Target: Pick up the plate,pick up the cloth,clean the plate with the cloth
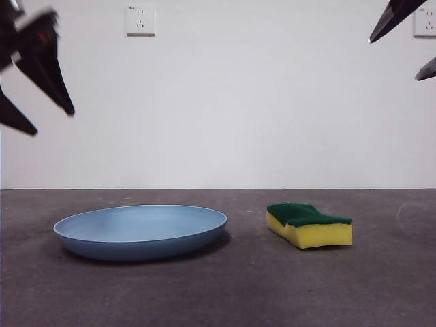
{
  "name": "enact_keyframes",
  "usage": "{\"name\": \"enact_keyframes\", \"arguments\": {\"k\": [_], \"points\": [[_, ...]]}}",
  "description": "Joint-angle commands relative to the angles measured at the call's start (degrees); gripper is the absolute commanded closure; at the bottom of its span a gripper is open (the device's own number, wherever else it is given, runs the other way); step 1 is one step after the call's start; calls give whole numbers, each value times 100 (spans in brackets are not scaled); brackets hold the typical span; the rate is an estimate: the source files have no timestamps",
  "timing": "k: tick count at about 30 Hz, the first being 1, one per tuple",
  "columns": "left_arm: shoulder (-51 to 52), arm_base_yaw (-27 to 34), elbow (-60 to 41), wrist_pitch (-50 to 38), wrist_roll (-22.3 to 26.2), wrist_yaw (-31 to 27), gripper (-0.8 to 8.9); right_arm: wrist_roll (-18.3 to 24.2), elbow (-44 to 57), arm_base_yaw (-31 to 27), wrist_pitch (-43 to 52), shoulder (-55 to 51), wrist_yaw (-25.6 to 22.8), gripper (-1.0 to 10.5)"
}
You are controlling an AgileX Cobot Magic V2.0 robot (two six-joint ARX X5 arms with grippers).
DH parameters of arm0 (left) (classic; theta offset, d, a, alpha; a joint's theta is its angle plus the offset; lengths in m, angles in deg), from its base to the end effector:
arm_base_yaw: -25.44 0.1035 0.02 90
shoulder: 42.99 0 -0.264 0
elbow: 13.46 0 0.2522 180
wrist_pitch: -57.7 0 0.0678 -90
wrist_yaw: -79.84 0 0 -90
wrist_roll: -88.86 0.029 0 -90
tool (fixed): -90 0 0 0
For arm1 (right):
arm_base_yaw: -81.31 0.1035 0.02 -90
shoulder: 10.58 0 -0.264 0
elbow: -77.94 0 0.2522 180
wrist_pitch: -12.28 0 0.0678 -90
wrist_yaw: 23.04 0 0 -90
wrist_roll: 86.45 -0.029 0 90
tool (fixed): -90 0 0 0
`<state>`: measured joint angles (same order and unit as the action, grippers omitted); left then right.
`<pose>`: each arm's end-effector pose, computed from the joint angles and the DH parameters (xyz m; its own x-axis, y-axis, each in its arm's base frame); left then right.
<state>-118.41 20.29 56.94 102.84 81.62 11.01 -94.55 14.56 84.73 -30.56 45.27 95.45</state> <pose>0.2635 -0.0343 0.2641 0.5626 -0.4133 -0.7160 0.2153 0.9094 -0.3558 0.1968 0.0256 0.3011 0.6875 0.5189 -0.5080 -0.3553 0.8505 0.3879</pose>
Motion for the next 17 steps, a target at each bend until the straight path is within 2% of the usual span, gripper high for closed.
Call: {"name": "enact_keyframes", "arguments": {"k": [1, 9, 17], "points": [[-560, -109, 146, -2, 133, -190, 486, 48, -15, 13, 24, 2, -11, 533], [-1770, -378, 350, -299, 129, -529, 486, 48, -15, 13, 24, 2, -11, 533], [-2422, -588, 350, -452, 125, -719, 486, 48, -15, 13, 4, 2, -9, 533]]}}
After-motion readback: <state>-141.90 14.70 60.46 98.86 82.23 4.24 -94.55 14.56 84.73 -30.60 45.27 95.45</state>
